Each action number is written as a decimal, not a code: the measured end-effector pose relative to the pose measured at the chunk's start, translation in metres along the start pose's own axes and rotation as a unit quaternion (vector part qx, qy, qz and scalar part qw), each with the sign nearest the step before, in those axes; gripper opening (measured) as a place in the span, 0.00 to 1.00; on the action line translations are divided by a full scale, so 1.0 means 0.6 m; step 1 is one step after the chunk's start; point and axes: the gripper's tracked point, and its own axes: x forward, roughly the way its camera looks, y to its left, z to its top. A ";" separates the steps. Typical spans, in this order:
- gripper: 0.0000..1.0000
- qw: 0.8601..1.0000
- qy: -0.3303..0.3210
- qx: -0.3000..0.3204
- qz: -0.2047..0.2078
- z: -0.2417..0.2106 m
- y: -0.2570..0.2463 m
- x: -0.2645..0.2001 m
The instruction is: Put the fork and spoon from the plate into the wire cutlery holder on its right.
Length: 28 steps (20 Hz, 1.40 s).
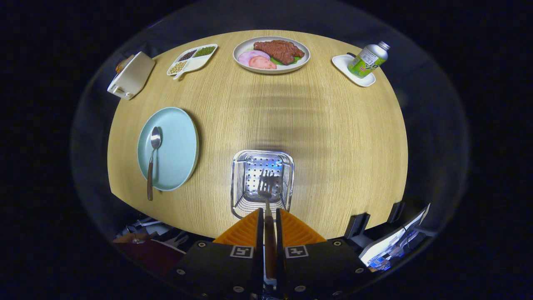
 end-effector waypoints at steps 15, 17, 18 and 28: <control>0.99 0.979 -0.199 -0.034 0.004 0.079 0.132 -0.096; 0.99 0.976 -0.213 -0.040 0.017 0.079 0.171 -0.095; 0.99 0.974 -0.220 -0.040 0.025 0.078 0.191 -0.094; 0.99 0.953 -0.294 -0.035 0.065 0.082 0.360 -0.032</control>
